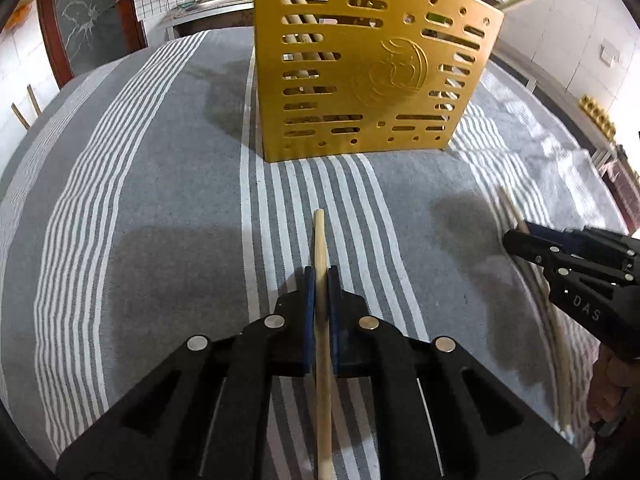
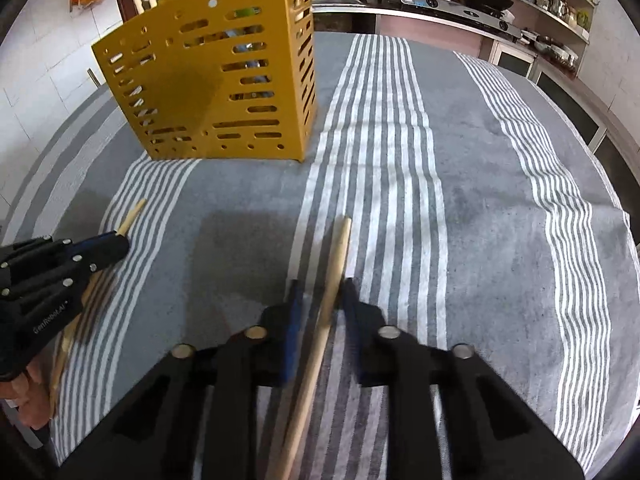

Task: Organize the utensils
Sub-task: 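Grasp a wooden chopstick with the left tool while the right tool grasps another chopstick, then lift and carry both chopsticks over the caddy with both tools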

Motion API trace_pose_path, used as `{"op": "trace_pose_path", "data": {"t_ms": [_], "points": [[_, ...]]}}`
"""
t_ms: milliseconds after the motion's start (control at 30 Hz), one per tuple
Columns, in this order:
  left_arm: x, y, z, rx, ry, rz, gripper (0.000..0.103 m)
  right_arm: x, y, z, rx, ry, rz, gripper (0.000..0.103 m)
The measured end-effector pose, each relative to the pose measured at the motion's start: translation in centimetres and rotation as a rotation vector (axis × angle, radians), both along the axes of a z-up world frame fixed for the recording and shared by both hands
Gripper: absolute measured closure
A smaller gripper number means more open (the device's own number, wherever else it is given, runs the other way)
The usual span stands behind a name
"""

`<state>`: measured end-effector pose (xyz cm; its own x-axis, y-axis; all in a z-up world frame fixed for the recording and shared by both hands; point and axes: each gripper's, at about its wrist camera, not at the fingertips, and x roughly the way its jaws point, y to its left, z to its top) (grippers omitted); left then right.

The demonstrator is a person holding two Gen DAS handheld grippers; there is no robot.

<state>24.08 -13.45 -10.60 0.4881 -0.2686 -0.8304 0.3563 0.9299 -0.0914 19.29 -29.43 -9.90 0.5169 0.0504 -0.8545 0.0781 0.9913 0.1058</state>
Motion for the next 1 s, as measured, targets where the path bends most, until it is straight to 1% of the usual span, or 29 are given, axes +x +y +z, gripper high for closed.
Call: {"op": "trace_pose_path", "data": {"t_ms": [67, 167, 300, 400, 567, 600, 700, 833, 1000], "points": [[0.1, 0.2, 0.0, -0.018, 0.008, 0.001, 0.098, 0.0, -0.5, 0.0, 0.029, -0.005, -0.014, 0.096], [0.0, 0.4, 0.2, -0.027, 0.011, -0.004, 0.098, 0.3, -1.2, 0.2, 0.065, -0.020, -0.025, 0.097], [-0.6, 0.7, 1.0, -0.039, -0.015, -0.007, 0.098, -0.5, -1.5, 1.6, 0.100, -0.081, -0.022, 0.097], [-1.4, 1.0, 2.4, -0.049, -0.062, -0.006, 0.098, -1.4, -1.9, 3.4, 0.115, -0.149, -0.017, 0.097], [-2.8, 1.8, 6.3, -0.098, -0.168, -0.004, 0.098, -2.8, -2.2, 6.7, 0.126, -0.266, -0.003, 0.097], [-3.0, 1.9, 6.9, -0.105, -0.186, -0.004, 0.098, -3.3, -2.2, 7.7, 0.131, -0.303, 0.004, 0.097], [-3.9, 2.2, 8.9, -0.125, -0.228, -0.010, 0.098, -4.3, -2.0, 9.4, 0.135, -0.370, 0.017, 0.097], [-5.0, 2.8, 10.9, -0.143, -0.272, -0.016, 0.098, -5.3, -1.6, 10.7, 0.125, -0.415, 0.029, 0.097], [-5.8, 3.3, 12.3, -0.162, -0.306, -0.014, 0.098, -6.0, -1.5, 11.5, 0.124, -0.442, 0.035, 0.097]]}}
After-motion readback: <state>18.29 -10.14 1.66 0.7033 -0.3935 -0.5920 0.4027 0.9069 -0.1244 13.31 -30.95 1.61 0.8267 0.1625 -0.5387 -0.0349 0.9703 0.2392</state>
